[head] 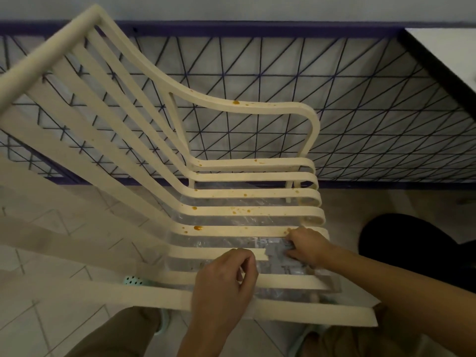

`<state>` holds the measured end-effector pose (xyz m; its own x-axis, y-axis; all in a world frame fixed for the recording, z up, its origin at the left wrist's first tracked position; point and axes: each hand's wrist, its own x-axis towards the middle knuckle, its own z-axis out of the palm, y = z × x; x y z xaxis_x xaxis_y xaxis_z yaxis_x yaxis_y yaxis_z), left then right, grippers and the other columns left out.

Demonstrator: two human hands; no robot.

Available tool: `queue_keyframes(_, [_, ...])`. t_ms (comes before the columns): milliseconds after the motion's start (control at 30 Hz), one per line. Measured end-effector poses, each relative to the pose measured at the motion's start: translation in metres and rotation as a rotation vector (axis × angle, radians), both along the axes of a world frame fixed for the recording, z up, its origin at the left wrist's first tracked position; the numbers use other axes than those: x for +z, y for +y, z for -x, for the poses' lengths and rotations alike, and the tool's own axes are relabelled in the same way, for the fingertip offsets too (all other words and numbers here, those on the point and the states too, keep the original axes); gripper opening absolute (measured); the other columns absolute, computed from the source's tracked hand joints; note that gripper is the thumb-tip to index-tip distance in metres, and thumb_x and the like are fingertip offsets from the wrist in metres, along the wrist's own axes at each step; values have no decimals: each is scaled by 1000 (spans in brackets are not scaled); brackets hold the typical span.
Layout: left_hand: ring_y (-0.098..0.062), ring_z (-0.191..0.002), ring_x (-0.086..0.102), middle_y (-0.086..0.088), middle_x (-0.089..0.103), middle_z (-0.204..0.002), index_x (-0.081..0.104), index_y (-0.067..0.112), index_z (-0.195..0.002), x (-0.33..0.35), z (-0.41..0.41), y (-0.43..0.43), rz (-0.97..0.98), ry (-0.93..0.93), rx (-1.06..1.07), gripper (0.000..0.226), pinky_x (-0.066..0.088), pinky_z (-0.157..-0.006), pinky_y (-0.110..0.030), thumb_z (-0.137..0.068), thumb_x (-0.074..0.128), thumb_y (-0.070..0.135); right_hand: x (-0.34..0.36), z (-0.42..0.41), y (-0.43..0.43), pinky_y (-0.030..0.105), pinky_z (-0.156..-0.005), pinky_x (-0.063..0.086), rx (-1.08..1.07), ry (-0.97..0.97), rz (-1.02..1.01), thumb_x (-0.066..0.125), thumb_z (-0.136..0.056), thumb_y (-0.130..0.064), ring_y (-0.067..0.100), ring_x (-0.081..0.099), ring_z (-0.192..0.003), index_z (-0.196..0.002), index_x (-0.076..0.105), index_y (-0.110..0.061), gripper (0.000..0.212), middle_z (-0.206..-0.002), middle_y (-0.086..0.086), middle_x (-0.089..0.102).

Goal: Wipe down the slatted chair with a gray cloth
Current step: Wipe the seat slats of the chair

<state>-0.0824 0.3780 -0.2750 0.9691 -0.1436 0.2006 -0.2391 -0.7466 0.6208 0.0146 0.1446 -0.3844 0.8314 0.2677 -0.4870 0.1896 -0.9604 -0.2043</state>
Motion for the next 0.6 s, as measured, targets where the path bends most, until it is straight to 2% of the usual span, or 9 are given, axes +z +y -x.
queue_keyframes(167, [-2, -56, 55, 20, 60, -67, 64, 32, -80, 0, 0, -1, -38, 40, 15, 13, 48, -52, -15, -88, 53, 34, 4, 5, -32, 27, -65, 45, -63, 14, 60, 64, -84, -41, 20, 60, -80, -84, 59, -23, 19, -89, 1, 61])
queue_keyframes(300, [-2, -56, 54, 22, 57, -66, 61, 34, -79, 1, 0, -2, -52, 71, 8, 23, 33, -52, -5, -89, 42, 41, 6, 7, -42, 26, -66, 46, -68, 31, 83, 65, -85, -40, 20, 63, -83, -90, 65, -18, 22, -93, 4, 66])
queue_keyframes(400, [-2, -55, 53, 24, 56, -66, 63, 33, -79, 1, 0, -2, -52, 76, 11, 26, 27, -53, -3, -88, 40, 43, 9, 7, -39, 23, -65, 40, -45, 31, 95, 64, -86, -37, 21, 63, -82, -81, 62, -21, 17, -91, 5, 66])
queue_keyframes(500, [-3, -54, 54, 21, 57, -65, 63, 32, -79, 0, -1, -2, -49, 63, -4, 26, 33, -52, -7, -88, 40, 41, 11, 8, -35, 24, -65, 39, -51, 33, 89, 63, -88, -35, 20, 59, -79, -69, 52, -24, 25, -86, 5, 62])
queue_keyframes(600, [-4, -55, 55, 19, 59, -65, 63, 32, -79, -2, -1, -2, -46, 57, -11, 25, 43, -50, -15, -89, 42, 40, 11, 7, -27, 23, -65, 37, -54, 12, 87, 62, -89, -34, 25, 63, -85, -70, 53, -21, 24, -90, 8, 65])
